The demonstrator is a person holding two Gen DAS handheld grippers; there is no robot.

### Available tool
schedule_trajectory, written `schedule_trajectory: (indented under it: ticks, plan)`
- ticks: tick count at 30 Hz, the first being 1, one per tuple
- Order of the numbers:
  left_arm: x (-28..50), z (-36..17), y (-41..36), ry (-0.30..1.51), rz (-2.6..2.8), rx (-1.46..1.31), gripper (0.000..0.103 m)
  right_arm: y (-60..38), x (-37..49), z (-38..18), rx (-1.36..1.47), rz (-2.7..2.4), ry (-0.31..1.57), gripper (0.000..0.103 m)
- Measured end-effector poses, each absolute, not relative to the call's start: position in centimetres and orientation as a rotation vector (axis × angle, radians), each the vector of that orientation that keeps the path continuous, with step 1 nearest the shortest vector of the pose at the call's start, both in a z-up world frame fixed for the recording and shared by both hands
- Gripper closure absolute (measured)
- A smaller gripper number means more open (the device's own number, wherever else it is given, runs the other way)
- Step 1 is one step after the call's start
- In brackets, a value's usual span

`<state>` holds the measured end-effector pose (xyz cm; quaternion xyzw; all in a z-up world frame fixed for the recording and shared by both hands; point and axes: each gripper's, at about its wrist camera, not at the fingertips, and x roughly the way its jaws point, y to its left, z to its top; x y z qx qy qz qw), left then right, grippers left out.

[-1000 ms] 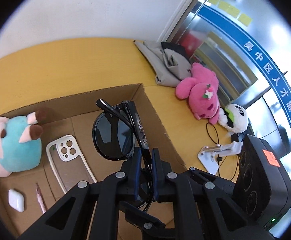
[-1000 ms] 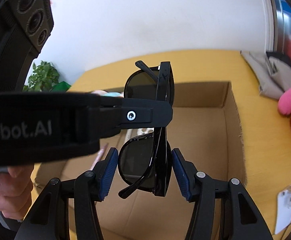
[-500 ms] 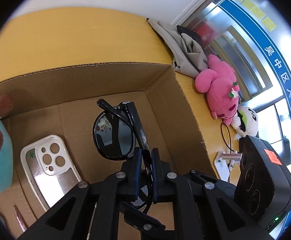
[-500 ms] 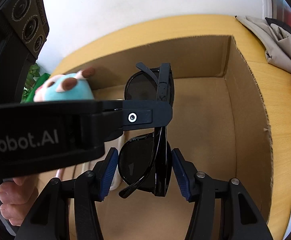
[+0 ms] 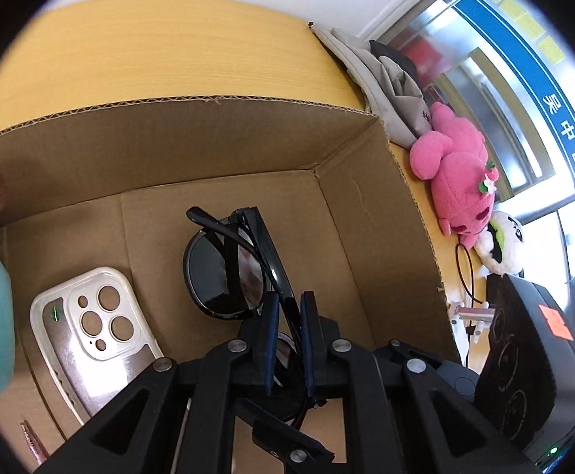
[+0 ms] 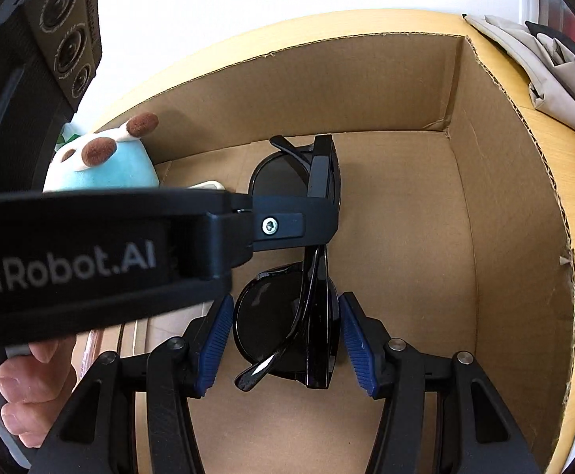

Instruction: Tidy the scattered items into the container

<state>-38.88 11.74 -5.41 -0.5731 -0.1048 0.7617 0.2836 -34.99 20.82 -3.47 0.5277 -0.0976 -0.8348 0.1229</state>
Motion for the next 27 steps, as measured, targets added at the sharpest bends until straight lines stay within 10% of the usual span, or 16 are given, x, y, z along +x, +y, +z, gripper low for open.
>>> schedule_trajectory:
  ticks: [8, 27]
  plan:
    - [-38.2, -4.3, 11.3, -0.264, 2.102, -1.522, 0.089, 21.6, -34.0, -3.2, 1.535, -2.453, -0.316, 0.036]
    - [-17.3, 7.5, 3.7, -0.145, 2.61, -1.067, 0.029, 19.9, -20.4, 4.8, 1.219, -2.679, -0.229, 0.0]
